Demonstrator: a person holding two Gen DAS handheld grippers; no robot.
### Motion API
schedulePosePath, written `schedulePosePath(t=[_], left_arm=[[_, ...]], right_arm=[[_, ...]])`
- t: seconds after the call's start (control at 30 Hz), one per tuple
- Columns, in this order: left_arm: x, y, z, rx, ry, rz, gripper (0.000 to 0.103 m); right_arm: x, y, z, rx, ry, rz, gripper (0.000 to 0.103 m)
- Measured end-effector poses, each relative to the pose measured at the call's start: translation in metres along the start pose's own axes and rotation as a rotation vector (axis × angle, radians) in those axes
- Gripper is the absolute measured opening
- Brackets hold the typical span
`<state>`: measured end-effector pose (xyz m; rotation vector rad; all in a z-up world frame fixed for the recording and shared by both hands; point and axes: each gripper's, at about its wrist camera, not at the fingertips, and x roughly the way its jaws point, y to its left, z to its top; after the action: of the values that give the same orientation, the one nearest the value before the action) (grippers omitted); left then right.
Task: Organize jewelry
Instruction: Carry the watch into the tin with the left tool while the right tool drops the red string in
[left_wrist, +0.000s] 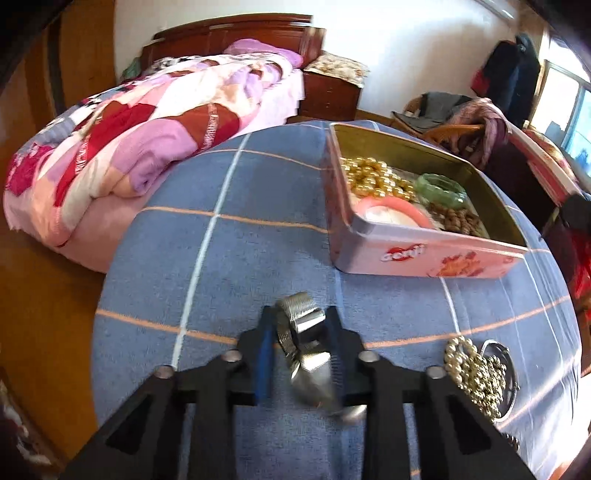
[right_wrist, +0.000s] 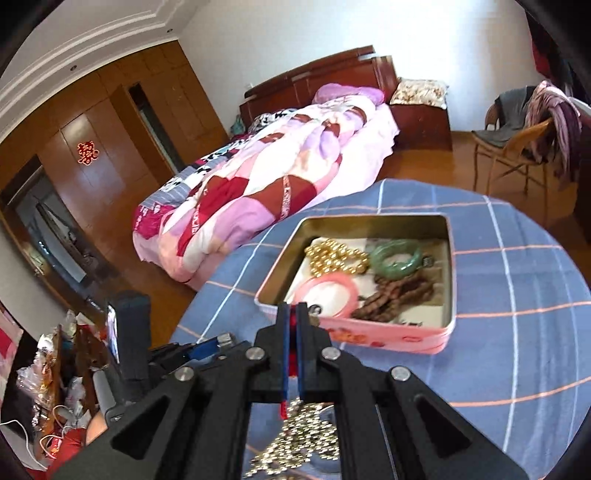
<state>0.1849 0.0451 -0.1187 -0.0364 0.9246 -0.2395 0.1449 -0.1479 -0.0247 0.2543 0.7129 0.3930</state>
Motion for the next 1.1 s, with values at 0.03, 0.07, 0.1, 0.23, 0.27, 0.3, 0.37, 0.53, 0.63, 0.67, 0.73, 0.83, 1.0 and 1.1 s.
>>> schedulePosePath(t=[0.03, 0.07, 0.1, 0.23, 0.27, 0.3, 0.37, 0.53, 0.63, 0.67, 0.73, 0.83, 1.0, 1.1], left_arm=[[-0.001, 0.001, -0.001, -0.005, -0.003, -0.012, 0.017], [-0.003, 0.002, -0.002, -0.010, -0.013, -0.027, 0.016], [-0.007, 0.003, -0.001, -0.015, -0.037, -0.049, 0.016], [-0.033, -0.003, 0.002, 0.025, -0.152, -0.126, 0.016], [-0.041, -0.006, 0.004, 0.035, -0.182, -0.146, 0.016], [-0.047, -0.009, 0.009, 0.045, -0.207, -0.162, 0.016], [-0.056, -0.015, 0.018, 0.061, -0.246, -0.193, 0.016], [-0.049, -0.043, 0.051, 0.114, -0.296, -0.253, 0.016], [-0.029, -0.059, 0.069, 0.138, -0.292, -0.252, 0.016], [-0.020, -0.065, 0.074, 0.143, -0.283, -0.250, 0.016], [-0.003, -0.074, 0.080, 0.159, -0.269, -0.231, 0.016], [0.017, -0.083, 0.085, 0.198, -0.237, -0.177, 0.017], [0.030, -0.074, 0.078, 0.153, -0.212, -0.163, 0.037], [0.022, -0.069, 0.074, 0.141, -0.257, -0.144, 0.062]], right_arm=[[0.000, -0.003, 0.002, 0.008, -0.006, 0.001, 0.005], [0.000, -0.006, 0.003, 0.018, -0.013, 0.002, 0.006], [-0.002, -0.011, 0.006, 0.031, -0.025, 0.002, 0.006], [-0.005, -0.027, 0.014, 0.068, -0.064, 0.005, 0.006], [-0.005, -0.029, 0.016, 0.074, -0.071, 0.005, 0.006], [-0.005, -0.033, 0.019, 0.081, -0.079, 0.003, 0.006], [-0.003, -0.042, 0.023, 0.106, -0.094, 0.002, 0.006], [0.012, -0.065, 0.035, 0.188, -0.121, 0.028, 0.006], [0.030, -0.074, 0.038, 0.213, -0.114, 0.041, 0.006], [0.039, -0.077, 0.038, 0.213, -0.104, 0.053, 0.007], [0.053, -0.079, 0.037, 0.210, -0.086, 0.063, 0.009], [0.067, -0.086, 0.032, 0.197, -0.072, 0.046, 0.014], [0.050, -0.102, 0.027, 0.228, -0.139, -0.011, 0.056], [0.036, -0.112, 0.026, 0.254, -0.191, -0.105, 0.059]])
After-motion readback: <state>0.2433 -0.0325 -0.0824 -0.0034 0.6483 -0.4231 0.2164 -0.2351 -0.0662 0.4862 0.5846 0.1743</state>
